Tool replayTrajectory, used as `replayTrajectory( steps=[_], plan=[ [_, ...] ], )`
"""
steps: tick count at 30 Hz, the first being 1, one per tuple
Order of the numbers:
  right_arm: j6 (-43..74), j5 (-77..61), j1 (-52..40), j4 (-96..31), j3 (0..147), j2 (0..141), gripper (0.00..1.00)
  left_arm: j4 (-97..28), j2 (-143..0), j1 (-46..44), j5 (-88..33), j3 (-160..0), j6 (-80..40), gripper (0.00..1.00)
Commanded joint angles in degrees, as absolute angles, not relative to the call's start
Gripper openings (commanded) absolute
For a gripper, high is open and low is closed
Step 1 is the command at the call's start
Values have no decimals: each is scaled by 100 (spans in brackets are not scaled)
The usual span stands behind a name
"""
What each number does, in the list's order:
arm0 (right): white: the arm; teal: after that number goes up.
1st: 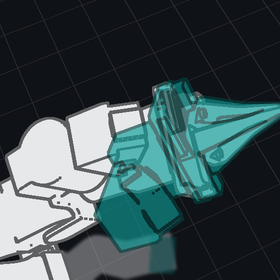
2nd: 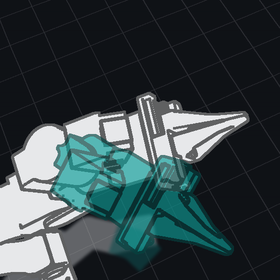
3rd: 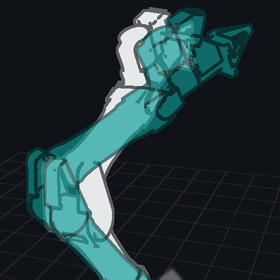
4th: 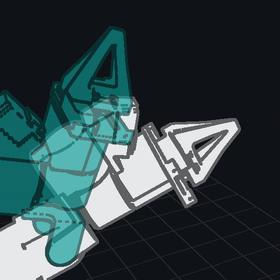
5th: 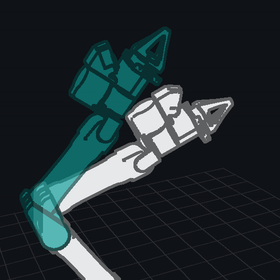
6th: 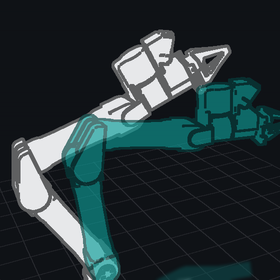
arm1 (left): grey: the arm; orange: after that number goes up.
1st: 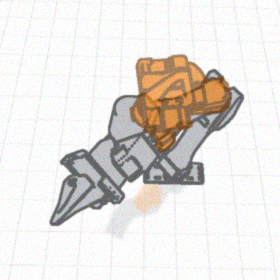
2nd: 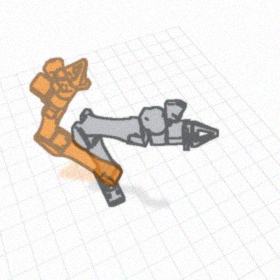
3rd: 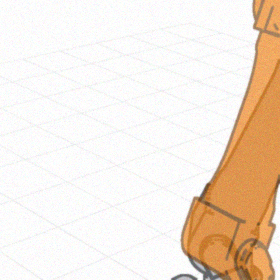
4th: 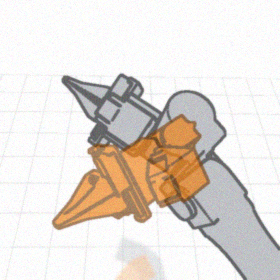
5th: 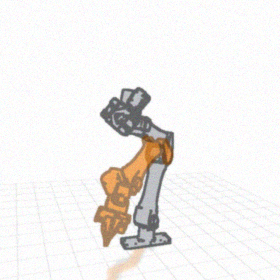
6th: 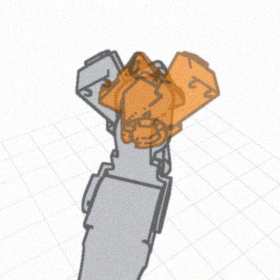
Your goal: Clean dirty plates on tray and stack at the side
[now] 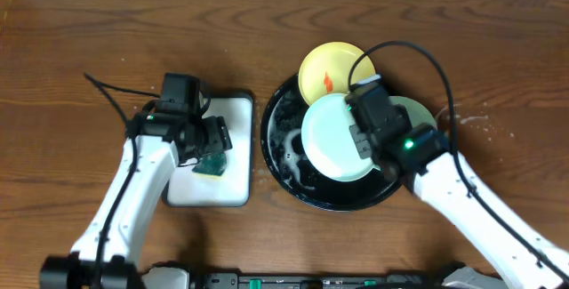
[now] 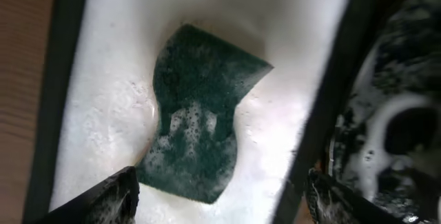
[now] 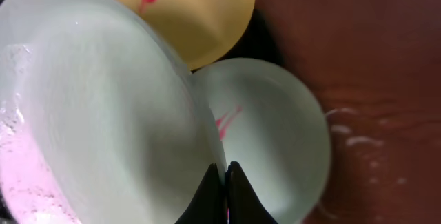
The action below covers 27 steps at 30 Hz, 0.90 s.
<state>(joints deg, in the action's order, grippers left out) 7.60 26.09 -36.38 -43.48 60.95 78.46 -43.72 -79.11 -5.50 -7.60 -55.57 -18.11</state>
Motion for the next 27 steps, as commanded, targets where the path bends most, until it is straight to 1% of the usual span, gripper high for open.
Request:
replayTrajectory(
  steps=[1,2,3,7,9,18,21,27],
  plan=[
    [676,4088,-4233,-4412,6187,7620,1,-4429,-7620,-504,-794,-5610,-1780,79],
    [676,4442,-4423,-4425,6187,7605,1,-4429,-7568,-504,-794,-5610,-1780,80],
    [663,4831,-4648,-4440,6187,7601,1,-4429,-7524,-504,-794,-5610,-1780,83],
    [91,5782,-5290,-4410,6187,7607,1,-4434,-7522,-504,-794,-5605,-1780,84],
    [71,6163,-5463,-4412,6187,7607,1,-4431,-7522,-504,-794,-5605,-1780,84],
    [-224,7150,-6023,-4372,6187,7607,1,-4431,-7522,-504,-794,-5605,-1780,84],
    [-534,7181,-6173,-4235,6187,7607,1,-4431,-7522,-504,-794,-5605,-1780,84],
    [-633,7181,-6335,-4119,6187,7607,1,-4431,-7522,-504,-794,-5605,-1780,84]
  ],
)
